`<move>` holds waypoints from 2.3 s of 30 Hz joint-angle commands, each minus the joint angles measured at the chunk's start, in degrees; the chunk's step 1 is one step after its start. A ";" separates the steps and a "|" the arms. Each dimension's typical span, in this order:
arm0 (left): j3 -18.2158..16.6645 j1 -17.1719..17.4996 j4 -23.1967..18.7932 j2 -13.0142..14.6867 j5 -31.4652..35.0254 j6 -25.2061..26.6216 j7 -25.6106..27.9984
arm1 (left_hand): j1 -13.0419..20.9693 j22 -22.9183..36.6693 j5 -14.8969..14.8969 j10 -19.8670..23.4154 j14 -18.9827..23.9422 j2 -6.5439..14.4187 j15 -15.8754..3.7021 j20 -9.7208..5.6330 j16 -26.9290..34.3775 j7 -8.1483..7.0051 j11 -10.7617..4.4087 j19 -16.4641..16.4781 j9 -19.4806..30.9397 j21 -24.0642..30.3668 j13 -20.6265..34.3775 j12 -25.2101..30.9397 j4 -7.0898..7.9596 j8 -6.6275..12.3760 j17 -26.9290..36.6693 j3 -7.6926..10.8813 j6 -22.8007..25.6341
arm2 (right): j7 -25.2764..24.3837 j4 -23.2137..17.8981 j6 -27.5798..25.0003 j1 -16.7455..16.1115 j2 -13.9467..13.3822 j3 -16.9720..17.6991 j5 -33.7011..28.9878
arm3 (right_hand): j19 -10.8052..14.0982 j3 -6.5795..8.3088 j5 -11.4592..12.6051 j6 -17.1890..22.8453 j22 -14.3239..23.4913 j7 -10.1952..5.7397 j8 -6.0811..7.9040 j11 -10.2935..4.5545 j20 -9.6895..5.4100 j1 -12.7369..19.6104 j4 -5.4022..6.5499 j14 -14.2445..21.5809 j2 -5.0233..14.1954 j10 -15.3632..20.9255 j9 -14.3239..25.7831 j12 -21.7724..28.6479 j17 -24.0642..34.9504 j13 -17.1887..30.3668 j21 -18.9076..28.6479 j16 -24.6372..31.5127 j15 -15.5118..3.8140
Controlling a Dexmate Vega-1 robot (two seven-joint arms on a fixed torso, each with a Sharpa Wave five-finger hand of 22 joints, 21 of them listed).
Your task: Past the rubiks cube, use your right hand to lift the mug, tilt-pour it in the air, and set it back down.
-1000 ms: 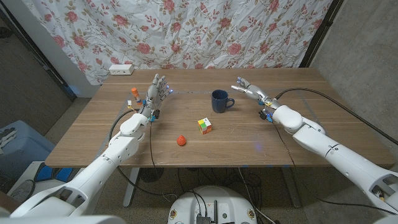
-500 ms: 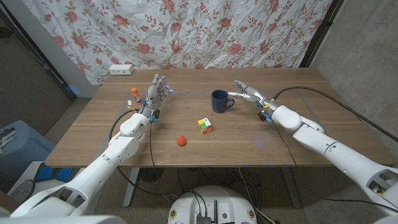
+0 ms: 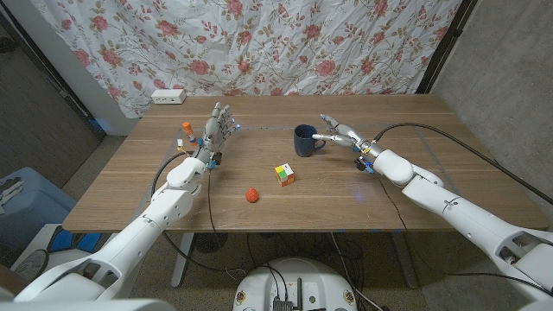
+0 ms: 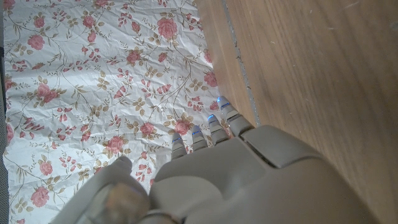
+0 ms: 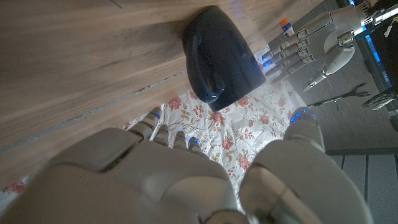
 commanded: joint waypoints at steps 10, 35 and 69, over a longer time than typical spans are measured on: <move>-0.01 0.04 -0.07 0.01 0.00 0.06 0.04 | -0.17 0.18 0.25 -0.18 0.48 6.79 -0.20 -0.02 0.30 -0.40 -0.40 0.52 0.15 0.36 0.26 0.23 0.07 0.37 0.29 0.35 -0.12 | -6.70 -1.05 -2.08 -2.31 1.27 -0.31 -3.71 | 0.33 0.16 1.13 -11.08 0.17 0.34 0.75 0.30 -0.23 1.70 -0.43 -0.52 0.48 -0.12 0.13 0.69 0.01 0.36 0.48 0.67 0.38; 0.00 0.04 -0.06 0.00 0.00 0.05 0.04 | -0.17 0.18 0.25 -0.13 0.49 6.79 -0.26 -0.02 0.30 -0.39 -0.34 0.53 0.15 0.36 0.27 0.25 0.07 0.38 0.29 0.35 -0.07 | -9.42 10.11 4.12 1.57 6.38 -2.90 -4.39 | 2.81 1.50 2.50 -7.42 0.12 0.57 2.95 -0.40 -1.14 6.22 -0.64 2.65 0.62 3.71 0.37 2.50 -0.11 1.01 0.99 2.16 -0.85; 0.00 0.08 -0.07 0.00 0.01 0.01 0.05 | -0.17 0.18 0.25 -0.13 0.45 6.79 -0.18 0.03 0.29 -0.45 -0.44 0.51 0.15 0.36 0.27 0.25 0.07 0.37 0.29 0.35 -0.11 | -8.35 20.03 9.49 7.10 10.52 -6.10 -4.16 | 3.74 -1.16 3.17 -5.57 0.18 -0.05 3.59 -0.61 -1.15 4.26 0.65 3.50 -1.83 6.48 0.55 3.33 -0.03 1.54 0.94 2.43 -0.78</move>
